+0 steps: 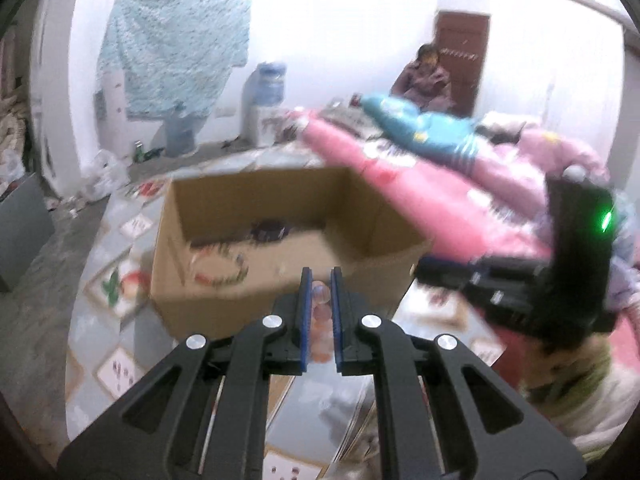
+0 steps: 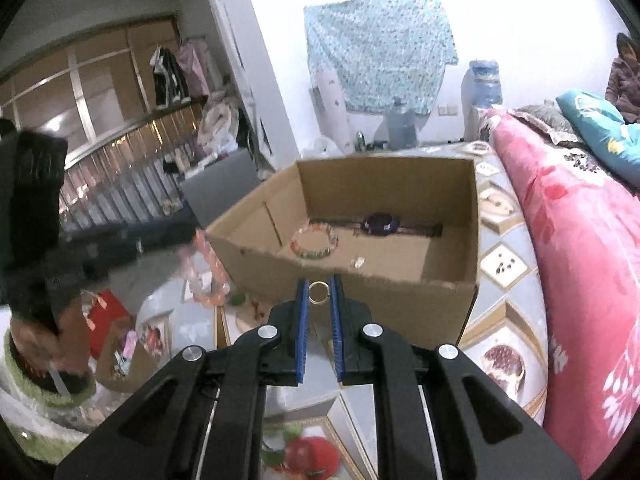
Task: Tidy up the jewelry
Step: 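Lift the bracelet and ring and carry both grippers over the box, then open both grippers to drop the bracelet and ring into the box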
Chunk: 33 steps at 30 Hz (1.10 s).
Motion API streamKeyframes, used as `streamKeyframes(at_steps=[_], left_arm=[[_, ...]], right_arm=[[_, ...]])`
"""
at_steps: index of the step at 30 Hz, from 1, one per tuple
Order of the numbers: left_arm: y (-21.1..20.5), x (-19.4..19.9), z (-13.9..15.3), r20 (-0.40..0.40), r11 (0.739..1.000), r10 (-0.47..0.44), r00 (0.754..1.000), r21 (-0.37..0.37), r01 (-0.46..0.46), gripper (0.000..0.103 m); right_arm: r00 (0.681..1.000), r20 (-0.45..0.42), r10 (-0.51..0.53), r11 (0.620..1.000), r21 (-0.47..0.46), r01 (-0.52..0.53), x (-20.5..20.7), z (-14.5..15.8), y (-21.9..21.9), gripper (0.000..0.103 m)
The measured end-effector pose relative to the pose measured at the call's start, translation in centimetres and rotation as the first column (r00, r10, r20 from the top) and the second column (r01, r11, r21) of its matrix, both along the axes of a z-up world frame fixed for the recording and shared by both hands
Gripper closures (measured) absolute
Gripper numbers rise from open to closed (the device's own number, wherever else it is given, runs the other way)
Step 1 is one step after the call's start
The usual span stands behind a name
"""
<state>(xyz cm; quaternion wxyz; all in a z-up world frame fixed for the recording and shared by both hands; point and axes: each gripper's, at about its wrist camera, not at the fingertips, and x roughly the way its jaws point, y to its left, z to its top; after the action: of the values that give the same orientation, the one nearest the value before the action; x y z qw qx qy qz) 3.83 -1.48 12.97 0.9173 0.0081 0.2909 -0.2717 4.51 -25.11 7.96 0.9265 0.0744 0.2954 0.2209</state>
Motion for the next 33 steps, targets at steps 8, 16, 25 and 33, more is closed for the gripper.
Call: streamKeyframes(at_steps=[8,16,25,33], left_arm=[[-4.7,8.7,3.2,-0.068,0.994,-0.109,0.992,0.006,0.11,0.095],[-10.9,19.0,-2.7,-0.312,0.974,-0.136,0.94,0.132,0.185,0.095],[-15.0,25.3,-12.2,-0.646,0.945,-0.095,0.758,0.18,0.272,0.095],[-12.1,25.1,-10.3,-0.597,0.974,-0.081,0.798,0.123,0.191,0.068]], right_arm=[[1.0,0.023,0.004,0.999,0.048,-0.005,3.3,1.4,-2.5,0.092],[0.993,-0.094,0.066,0.994,-0.076,-0.074,11.1,0.6,-3.6,0.092],[0.985,-0.142,0.095,0.987,-0.114,-0.112,14.6,-0.7,-4.2,0.092],[0.954,-0.253,0.161,0.975,-0.108,-0.194,16.1,-0.9,-2.6,0.092]])
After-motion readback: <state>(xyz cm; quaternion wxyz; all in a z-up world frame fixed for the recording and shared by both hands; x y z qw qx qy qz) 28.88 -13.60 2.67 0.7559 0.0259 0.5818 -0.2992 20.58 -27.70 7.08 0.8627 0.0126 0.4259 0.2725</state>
